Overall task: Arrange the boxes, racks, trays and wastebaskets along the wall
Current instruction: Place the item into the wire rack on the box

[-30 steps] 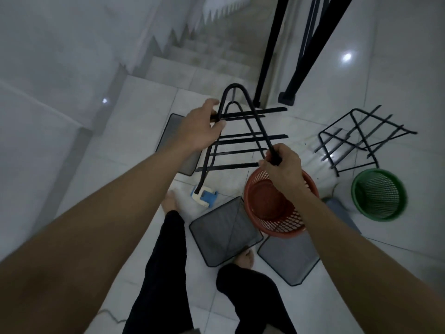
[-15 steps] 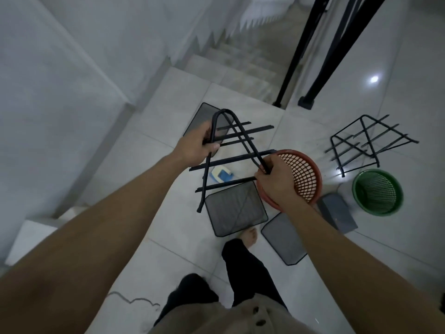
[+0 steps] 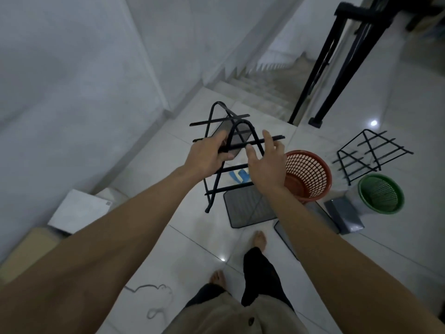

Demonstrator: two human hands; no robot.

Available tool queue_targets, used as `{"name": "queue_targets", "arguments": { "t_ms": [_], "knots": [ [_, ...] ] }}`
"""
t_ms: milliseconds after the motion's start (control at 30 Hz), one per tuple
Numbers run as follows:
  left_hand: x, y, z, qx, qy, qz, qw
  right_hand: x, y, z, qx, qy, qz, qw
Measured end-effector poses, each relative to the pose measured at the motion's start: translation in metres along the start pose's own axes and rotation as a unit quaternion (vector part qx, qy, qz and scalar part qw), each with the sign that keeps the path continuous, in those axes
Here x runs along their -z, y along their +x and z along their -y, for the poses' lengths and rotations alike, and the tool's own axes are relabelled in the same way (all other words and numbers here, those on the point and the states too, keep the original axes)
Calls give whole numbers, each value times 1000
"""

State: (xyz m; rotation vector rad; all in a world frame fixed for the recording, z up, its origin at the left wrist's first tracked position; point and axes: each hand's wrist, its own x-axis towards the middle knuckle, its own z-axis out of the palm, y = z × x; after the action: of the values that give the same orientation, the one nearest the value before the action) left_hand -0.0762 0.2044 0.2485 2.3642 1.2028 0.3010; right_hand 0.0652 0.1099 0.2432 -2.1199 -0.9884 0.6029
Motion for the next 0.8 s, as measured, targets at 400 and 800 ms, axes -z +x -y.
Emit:
{"name": "queue_targets", "arguments": {
  "t_ms": [400, 800],
  "knots": [
    [5, -141, -17, -21, 29, -21, 999, 15, -107, 39, -94, 114, 116, 982],
    [-6, -287, -35, 30, 15, -27, 999, 20, -234, 16, -28, 105, 104, 989]
  ]
}}
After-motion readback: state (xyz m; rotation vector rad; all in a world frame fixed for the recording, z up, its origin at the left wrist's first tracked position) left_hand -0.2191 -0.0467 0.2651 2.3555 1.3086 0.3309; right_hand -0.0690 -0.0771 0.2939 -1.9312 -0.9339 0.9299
